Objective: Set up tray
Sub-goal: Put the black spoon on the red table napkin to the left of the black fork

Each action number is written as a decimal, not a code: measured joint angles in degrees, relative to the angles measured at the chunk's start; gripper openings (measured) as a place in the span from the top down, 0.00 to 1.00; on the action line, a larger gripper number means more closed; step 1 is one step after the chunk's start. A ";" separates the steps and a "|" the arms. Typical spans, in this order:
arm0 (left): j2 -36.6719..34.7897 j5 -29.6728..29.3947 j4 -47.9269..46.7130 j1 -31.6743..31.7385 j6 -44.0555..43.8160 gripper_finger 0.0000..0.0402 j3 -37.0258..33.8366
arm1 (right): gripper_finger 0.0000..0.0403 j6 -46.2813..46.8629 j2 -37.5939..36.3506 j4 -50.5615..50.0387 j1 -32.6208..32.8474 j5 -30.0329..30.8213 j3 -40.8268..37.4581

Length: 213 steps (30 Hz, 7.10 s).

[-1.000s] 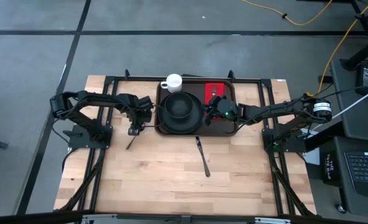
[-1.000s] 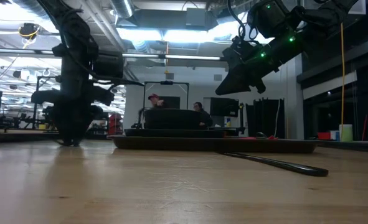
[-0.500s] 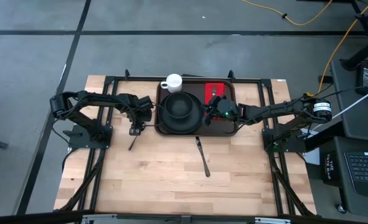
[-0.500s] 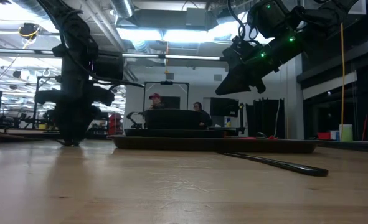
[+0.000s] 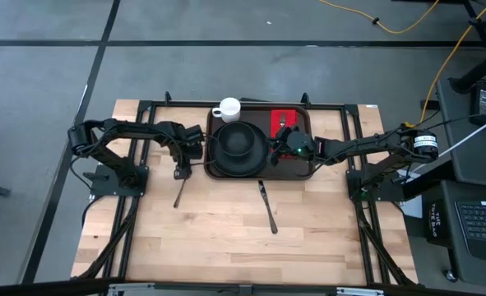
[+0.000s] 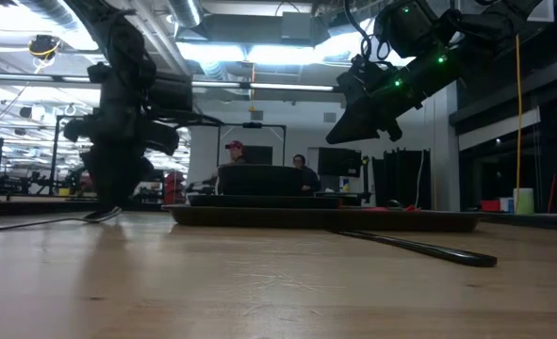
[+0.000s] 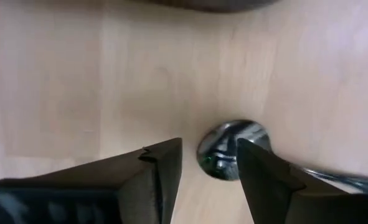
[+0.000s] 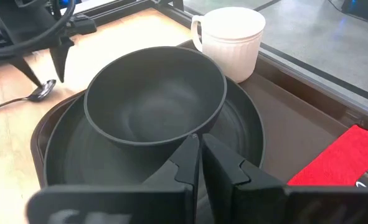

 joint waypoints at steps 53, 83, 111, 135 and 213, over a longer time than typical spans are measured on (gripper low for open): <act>2.42 5.41 -0.68 0.00 1.82 0.98 0.12 | 0.94 0.00 0.00 0.01 0.00 -1.09 0.02; -8.47 -0.76 2.61 -13.73 -6.39 1.00 9.73 | 0.94 -1.09 0.00 -0.08 0.00 -1.25 0.02; -27.31 -17.52 45.87 -14.19 -0.28 1.00 2.16 | 0.98 -11.44 0.00 7.66 5.46 8.04 0.10; -23.07 -31.47 88.51 -15.17 -2.57 1.00 -16.23 | 0.98 -19.66 5.10 17.67 15.26 13.02 6.43; -11.72 -37.02 104.17 -15.04 -1.33 1.00 -16.21 | 0.68 -29.89 24.77 24.38 9.47 23.31 25.91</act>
